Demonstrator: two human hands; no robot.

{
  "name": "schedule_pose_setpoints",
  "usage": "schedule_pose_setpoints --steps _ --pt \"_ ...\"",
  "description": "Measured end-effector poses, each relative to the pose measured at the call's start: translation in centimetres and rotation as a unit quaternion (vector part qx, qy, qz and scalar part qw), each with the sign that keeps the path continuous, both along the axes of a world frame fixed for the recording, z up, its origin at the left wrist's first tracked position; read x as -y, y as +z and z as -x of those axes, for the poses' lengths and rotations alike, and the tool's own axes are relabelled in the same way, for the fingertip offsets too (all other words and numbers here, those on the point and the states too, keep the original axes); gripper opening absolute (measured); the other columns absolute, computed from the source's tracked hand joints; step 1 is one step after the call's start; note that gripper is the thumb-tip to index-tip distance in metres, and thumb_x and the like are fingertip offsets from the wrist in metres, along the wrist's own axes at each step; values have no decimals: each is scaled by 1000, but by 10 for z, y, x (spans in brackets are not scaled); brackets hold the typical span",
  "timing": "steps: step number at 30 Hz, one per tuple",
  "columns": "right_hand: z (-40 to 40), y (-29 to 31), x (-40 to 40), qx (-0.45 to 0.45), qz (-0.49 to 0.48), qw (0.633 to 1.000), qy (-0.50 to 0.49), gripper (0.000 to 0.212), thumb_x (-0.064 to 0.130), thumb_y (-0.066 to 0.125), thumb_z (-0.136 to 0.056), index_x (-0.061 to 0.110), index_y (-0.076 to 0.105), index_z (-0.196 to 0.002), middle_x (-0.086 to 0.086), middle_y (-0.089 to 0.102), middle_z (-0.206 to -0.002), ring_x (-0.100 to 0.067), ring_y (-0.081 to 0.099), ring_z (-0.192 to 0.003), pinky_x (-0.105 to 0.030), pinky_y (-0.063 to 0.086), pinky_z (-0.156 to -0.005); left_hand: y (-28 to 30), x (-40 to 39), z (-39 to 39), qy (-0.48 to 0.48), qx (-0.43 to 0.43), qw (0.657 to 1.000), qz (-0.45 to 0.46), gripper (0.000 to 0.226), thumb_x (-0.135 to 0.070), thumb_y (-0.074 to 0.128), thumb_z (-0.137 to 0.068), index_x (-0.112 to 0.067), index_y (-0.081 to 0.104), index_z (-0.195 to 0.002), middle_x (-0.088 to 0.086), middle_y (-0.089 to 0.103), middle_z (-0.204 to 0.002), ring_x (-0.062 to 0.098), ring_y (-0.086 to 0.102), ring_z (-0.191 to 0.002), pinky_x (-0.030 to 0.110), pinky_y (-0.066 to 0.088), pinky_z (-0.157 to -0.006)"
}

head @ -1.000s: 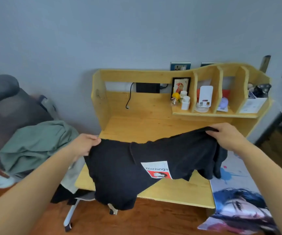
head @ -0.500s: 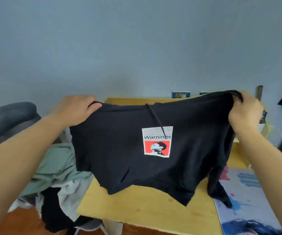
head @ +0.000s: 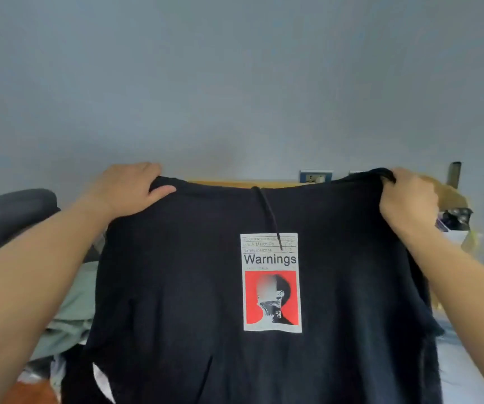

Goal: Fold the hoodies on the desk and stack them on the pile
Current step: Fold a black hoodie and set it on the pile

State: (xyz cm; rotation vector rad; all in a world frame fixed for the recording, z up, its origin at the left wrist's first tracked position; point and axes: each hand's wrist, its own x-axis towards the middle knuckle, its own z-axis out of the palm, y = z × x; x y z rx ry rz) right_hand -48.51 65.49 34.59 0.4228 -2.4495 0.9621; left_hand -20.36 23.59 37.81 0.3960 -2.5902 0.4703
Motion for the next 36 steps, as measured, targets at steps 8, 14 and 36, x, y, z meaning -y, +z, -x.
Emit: schedule_pose_setpoints --steps 8,14,36 --pt "1 -139 19 -30 -19 998 -47 18 15 47 -101 2 56 -110 -32 62 -89 -50 58 -73 -46 39 -61 -139 9 53 33 -80 986 -142 40 -47 49 -104 -9 59 -103 18 66 -81 43 64 -71 43 43 -59" --pt "-17 -276 -7 107 -460 861 190 24 36 43 -103 19 58 -95 -1 63 -83 -30 66 -77 -38 50 -59 -318 23 15 -15 325 919 -222 38 -53 37 -105 -22 52 -123 -7 53 -75 21 57 -66 30 45 -57" --pt "67 -415 273 514 -96 849 78 116 48 75 -86 24 -11 -161 -4 20 -166 -37 17 -150 -51 30 -116 -405 4 16 64 491 739 -456 32 -33 51 -102 -27 33 -77 -5 45 -79 13 40 -62 34 31 -62"
